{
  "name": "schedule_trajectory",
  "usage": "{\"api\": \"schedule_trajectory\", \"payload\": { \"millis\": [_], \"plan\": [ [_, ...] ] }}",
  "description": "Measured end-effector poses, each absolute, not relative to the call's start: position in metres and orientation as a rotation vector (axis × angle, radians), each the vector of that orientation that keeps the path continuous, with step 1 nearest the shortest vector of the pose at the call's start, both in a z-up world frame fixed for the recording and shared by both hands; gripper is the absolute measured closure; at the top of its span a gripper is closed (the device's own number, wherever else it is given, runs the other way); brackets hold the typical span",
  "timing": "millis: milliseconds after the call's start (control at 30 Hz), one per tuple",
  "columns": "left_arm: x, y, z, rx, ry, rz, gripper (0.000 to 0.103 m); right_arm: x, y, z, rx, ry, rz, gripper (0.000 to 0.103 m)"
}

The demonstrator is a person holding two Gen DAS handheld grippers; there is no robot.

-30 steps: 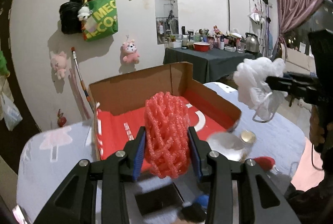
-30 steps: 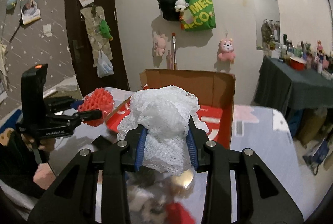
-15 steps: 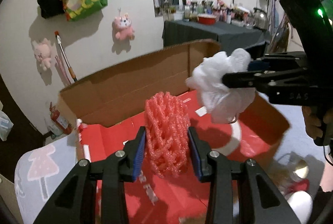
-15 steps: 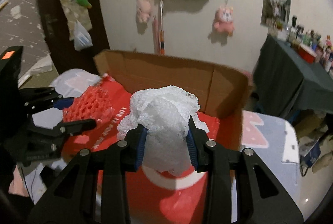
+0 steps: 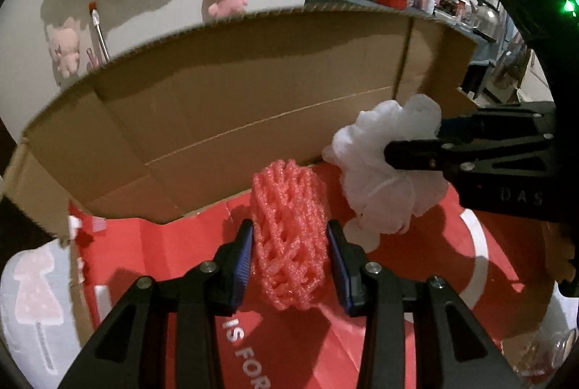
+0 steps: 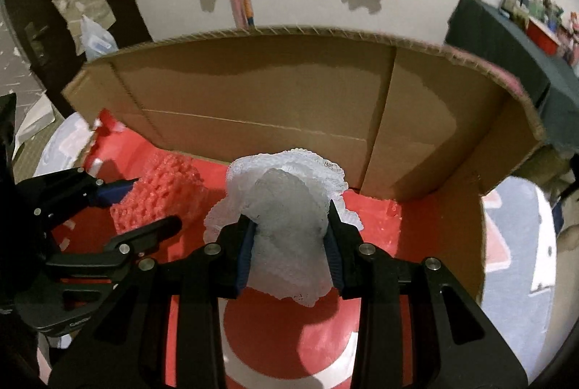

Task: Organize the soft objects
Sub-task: 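Carry both items into the red-lined box and open both tools to release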

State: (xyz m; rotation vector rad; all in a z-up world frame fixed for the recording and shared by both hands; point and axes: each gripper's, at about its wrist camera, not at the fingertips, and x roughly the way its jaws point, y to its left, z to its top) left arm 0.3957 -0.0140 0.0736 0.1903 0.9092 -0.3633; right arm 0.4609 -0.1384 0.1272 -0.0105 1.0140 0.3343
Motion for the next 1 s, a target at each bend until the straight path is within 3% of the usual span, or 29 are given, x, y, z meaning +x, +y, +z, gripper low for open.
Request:
{"api": "schedule_trajectory", "payload": {
  "millis": [767, 1000],
  "plan": [
    [0.397, -0.025, 0.07, 0.222, 0.905, -0.321, 0.057, 0.466, -0.135, 0.115, -0.042, 1.021, 0.268, 0.053],
    [0.397, -0.022, 0.07, 0.22, 0.903, -0.317, 0.049, 0.466, -0.141, 0.115, -0.039, 1.015, 0.256, 0.048]
  ]
}}
